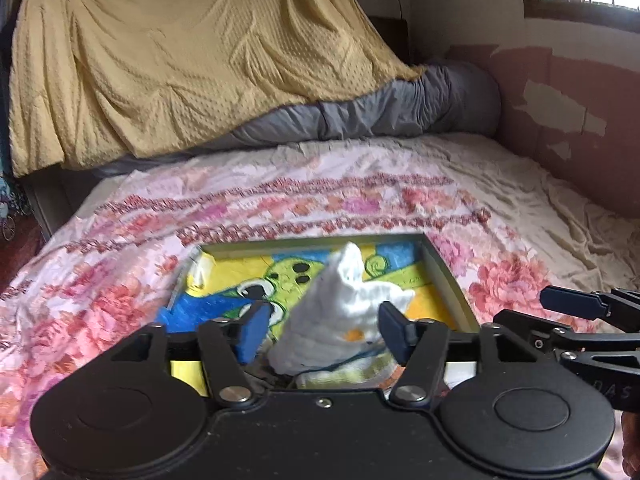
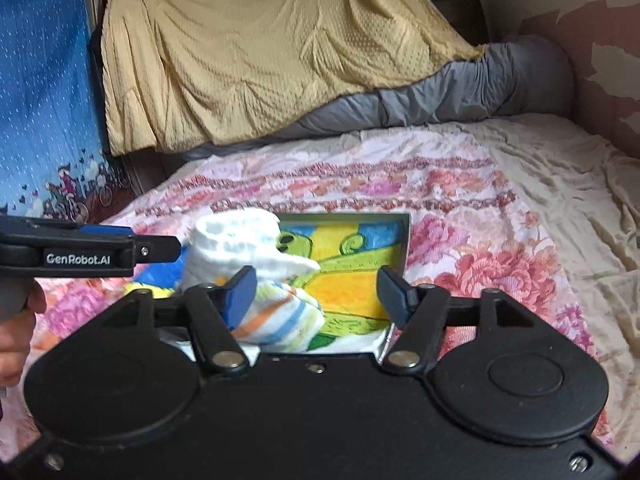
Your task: Organize soft objects
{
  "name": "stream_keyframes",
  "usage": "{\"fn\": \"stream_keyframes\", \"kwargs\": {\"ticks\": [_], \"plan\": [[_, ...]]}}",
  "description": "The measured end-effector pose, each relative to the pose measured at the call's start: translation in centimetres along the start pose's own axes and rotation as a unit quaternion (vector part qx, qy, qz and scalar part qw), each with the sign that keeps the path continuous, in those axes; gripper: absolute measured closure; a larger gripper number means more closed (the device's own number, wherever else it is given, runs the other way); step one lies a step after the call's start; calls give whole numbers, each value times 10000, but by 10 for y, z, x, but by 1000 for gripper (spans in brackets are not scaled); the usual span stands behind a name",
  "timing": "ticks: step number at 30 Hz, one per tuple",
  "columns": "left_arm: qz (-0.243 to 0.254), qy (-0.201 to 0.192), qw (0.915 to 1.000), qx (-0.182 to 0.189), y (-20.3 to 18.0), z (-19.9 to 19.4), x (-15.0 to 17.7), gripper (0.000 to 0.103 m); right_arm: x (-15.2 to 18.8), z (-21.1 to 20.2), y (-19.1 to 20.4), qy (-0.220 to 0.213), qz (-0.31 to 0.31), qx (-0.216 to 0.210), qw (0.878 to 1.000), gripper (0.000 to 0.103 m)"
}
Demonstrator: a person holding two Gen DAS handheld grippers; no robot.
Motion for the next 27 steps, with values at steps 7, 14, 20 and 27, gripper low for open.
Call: {"fn": "stream_keyframes", "kwargs": {"ticks": [7,14,20,27], "plan": [[-243,-452,9985,-176,11,-55,-3,19,-21,-43,6,-333,134,-152,9992,15],[-277,-813,9960,-247,13,-109,4,9,-31,-90,10,-609,287,-212,9975,6],[-280,-1130,9927,-323,6,-152,15,3,-35,-125,19,-857,132,-223,9960,1],[-373,-1413,9887,-328,2,-197,35,1,-27,-147,26,-920,-12,-223,9955,1]]}}
Point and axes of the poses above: each gripper's, at about its wrist camera, not at the fingertips, and z roughly the way its jaws point, y to its left, x to its underside, the point moved 8 cm from there along z, roughly the way its jaws point, and after that the axes turned 15 degrees about x, right-handed, at the moved point
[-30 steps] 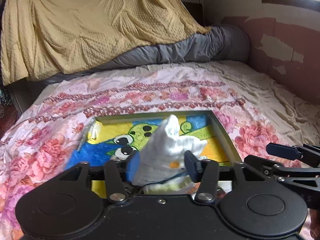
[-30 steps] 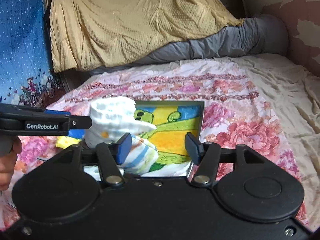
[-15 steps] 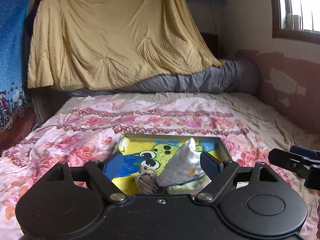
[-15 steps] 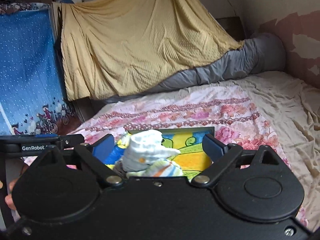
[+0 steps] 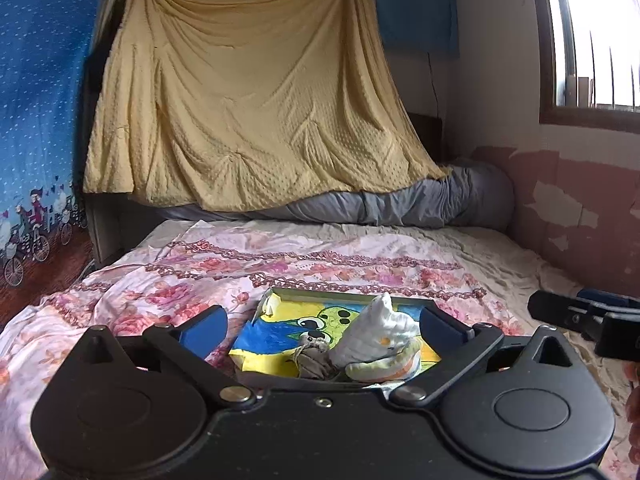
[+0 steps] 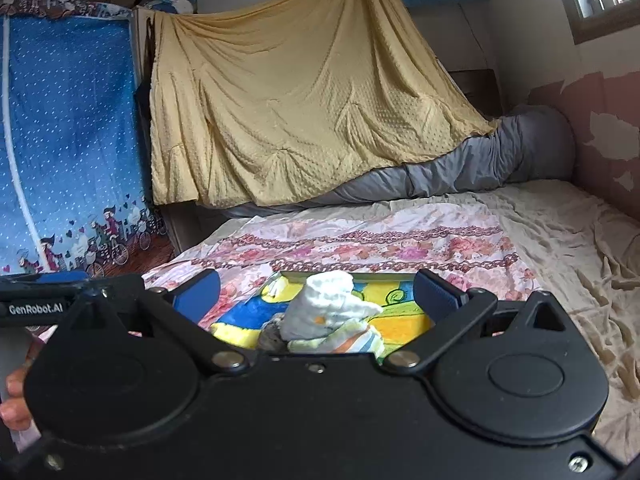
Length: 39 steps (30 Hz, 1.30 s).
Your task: Organize soft objects
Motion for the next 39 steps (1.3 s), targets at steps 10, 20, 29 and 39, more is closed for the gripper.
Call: {"fn": "stream_keyframes", "kwargs": {"ticks": [10,20,29,39], "plan": [[21,-265,9996,-70,8,-54,18,1,9,-17,18,-85,-245,71,9996,1],[-66,-397,9983,-416,29,-101,40,1,20,-36,22,-297,-124,222,9992,0],[-185,-356,9980,-499,43,-124,64,1,31,-51,29,-284,-147,183,9993,0],[-357,-165,9981,-465,51,-133,105,1,53,-48,39,-63,-332,168,9993,0]]}}
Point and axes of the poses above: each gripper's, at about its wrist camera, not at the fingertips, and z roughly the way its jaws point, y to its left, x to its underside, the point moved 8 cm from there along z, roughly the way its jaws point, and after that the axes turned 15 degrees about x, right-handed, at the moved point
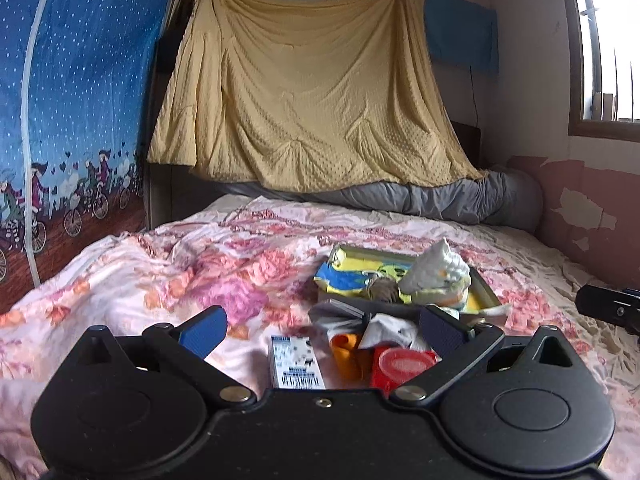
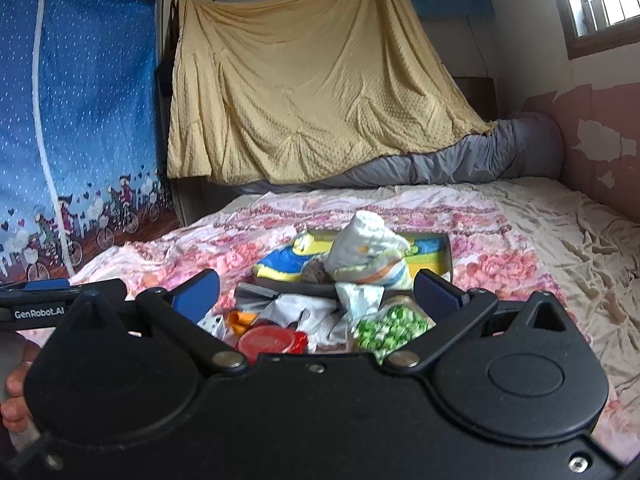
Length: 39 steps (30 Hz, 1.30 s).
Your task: Organize soft objects
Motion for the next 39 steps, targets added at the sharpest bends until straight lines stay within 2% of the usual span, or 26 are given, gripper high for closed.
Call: {"fn": "stream_keyframes", "kwargs": {"ticks": [10,19,39], "plan": [[-338,259,9990,162,10,-2,33,1,16,0,14,293,-302,12,9991,0],[-484,373,9981,125,23,-1,55,1,30,6,17,434,-362,62,9984,0],[-535,466,9974,100,34,-4,72,1,47,2,28,510,-674,-179,9963,0]]}}
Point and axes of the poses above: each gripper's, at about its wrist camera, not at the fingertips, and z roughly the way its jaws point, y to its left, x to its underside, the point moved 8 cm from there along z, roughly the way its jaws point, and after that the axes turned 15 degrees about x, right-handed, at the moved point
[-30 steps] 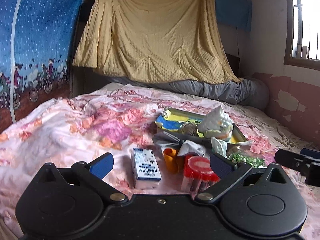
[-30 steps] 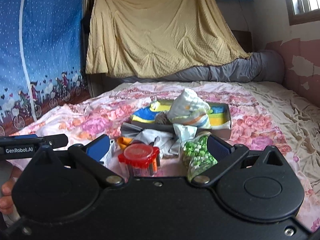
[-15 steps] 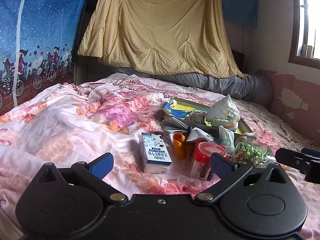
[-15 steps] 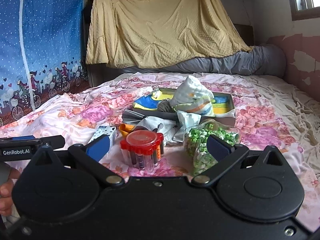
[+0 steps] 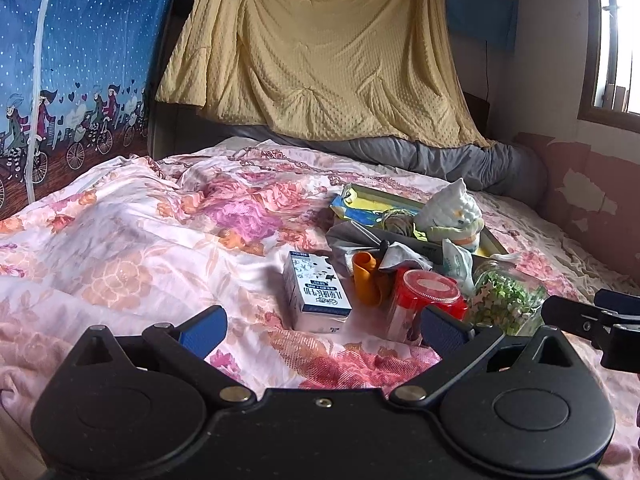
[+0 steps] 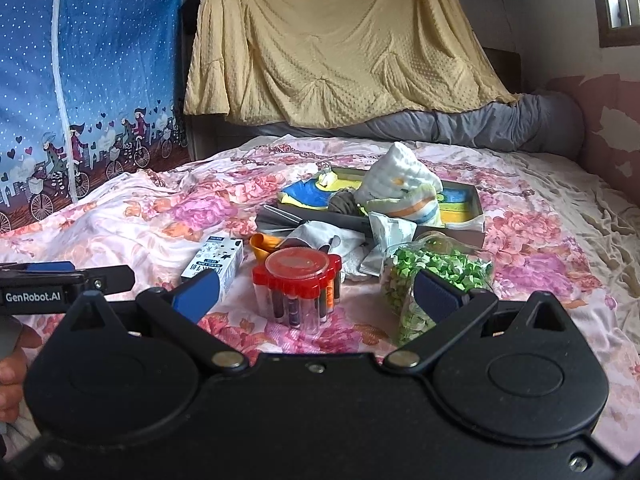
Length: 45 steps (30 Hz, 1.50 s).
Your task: Organize soft objects
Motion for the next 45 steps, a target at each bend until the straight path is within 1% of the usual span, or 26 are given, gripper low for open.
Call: {"fn": "stream_keyframes", "kwargs": {"ticks": [15,20,24,30,36,42,45], "plan": [[-28,120,9999,4,7,5,9,1,4,7,-1,98,-23,28,9999,0],[-46,157,9998,59,8,7,9,1,5,8,3,132,-110,1,9999,0],[33,206,9997,139,10,13,7,1,5,11,3,170,-174,-36,9997,0],[207,311,9990,240,11,28,1,1,5,19,2,256,-198,-78,9994,0],[357,436,9978,341,12,49,-3,1,1,33,7,283,-409,-132,9987,0],[705,437,9956,437,12,81,-23,1,-5,59,7,330,-504,-69,9982,0],[779,436,9946,521,15,96,-31,1,-9,74,8,386,-479,-93,9981,0]]}}
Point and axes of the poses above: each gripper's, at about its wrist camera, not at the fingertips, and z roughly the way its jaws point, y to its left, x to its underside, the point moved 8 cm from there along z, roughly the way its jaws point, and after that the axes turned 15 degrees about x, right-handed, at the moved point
